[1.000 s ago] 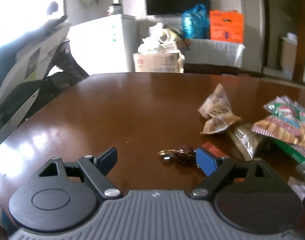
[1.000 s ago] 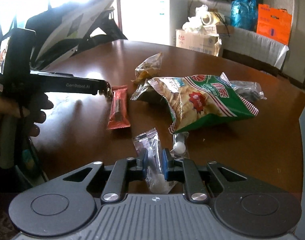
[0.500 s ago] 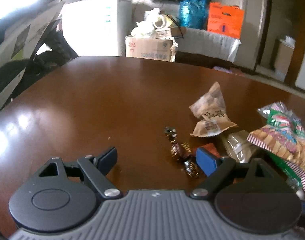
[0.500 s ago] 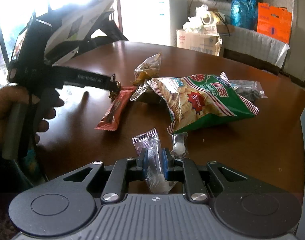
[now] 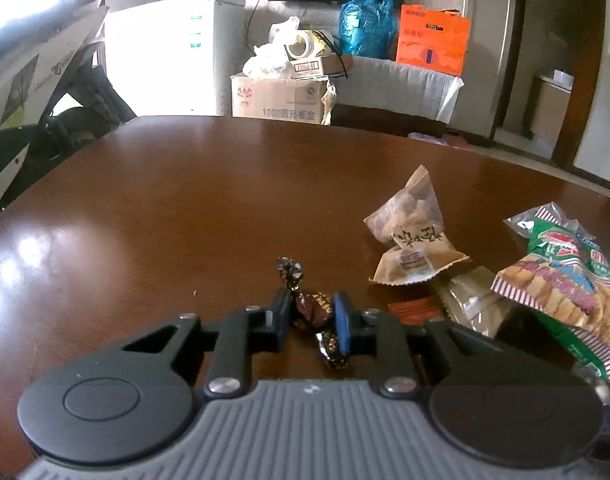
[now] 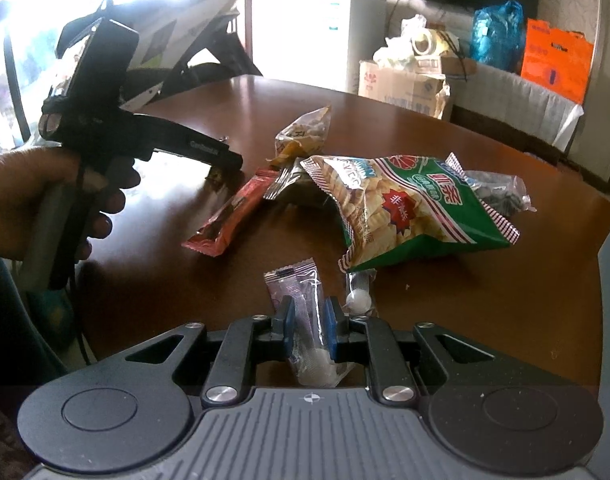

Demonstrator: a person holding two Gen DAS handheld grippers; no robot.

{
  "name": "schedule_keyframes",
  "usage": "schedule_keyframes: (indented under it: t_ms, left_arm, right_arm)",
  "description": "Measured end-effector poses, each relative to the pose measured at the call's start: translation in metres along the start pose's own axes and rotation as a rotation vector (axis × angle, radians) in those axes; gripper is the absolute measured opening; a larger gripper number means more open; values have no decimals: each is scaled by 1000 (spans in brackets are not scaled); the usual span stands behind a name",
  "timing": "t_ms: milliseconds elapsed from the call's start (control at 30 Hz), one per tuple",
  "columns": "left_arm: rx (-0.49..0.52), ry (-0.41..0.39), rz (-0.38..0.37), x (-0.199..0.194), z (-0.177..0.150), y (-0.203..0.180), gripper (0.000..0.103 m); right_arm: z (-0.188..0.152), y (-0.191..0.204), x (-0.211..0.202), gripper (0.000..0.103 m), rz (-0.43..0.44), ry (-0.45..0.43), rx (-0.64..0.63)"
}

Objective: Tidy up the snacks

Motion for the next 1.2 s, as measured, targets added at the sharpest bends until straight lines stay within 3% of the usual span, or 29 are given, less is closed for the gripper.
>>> schedule_keyframes:
  t_ms: [100, 333, 700, 833, 867, 900, 933, 1000, 1100, 1200]
  left_arm:
    - [-39, -13, -13, -4, -1, 4, 20]
    - [-13, -53, 34, -25, 2, 2, 20]
    - [107, -42, -20, -46, -4, -36, 20]
    - [121, -35, -14, -48, -6, -42, 20]
    - [118, -34, -11, -48, -7, -41, 20]
    - [115, -32, -5, -48, -8, -39, 20]
    - [112, -31, 8, -47, -8, -37, 20]
    - [86, -18, 20, -46, -11, -28, 20]
    - [-13, -6, 17, -51, -13, -8, 20]
    - [-26, 9, 26, -59, -17, 7, 22]
  right_arm:
    - [1, 1, -2, 16, -4, -2, -3]
    - [4, 3, -6, 16, 10, -14, -2]
    - [11, -1, -15, 16, -2, -44, 28]
    - [5, 1, -10, 16, 17, 8, 30]
    - [5, 3, -11, 19, 14, 5, 21]
    - [4, 4, -12, 33, 4, 2, 10]
    - [3, 6, -13, 40, -15, -5, -1]
    - [3, 8, -16, 70, -63, -28, -26]
    - [2, 12, -23, 73, -17, -34, -59]
    - [-4, 18, -22, 80, -2, -6, -133]
Point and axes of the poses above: each gripper's, at about its wrist camera, not at the fingertips, and x roughly the way its jaws point, y to its left, z to its top, the point moved 2 cm from there along x, roughly the way its jaws point, and after that the axes turned 14 degrees about -z, right-handed, at the moved point
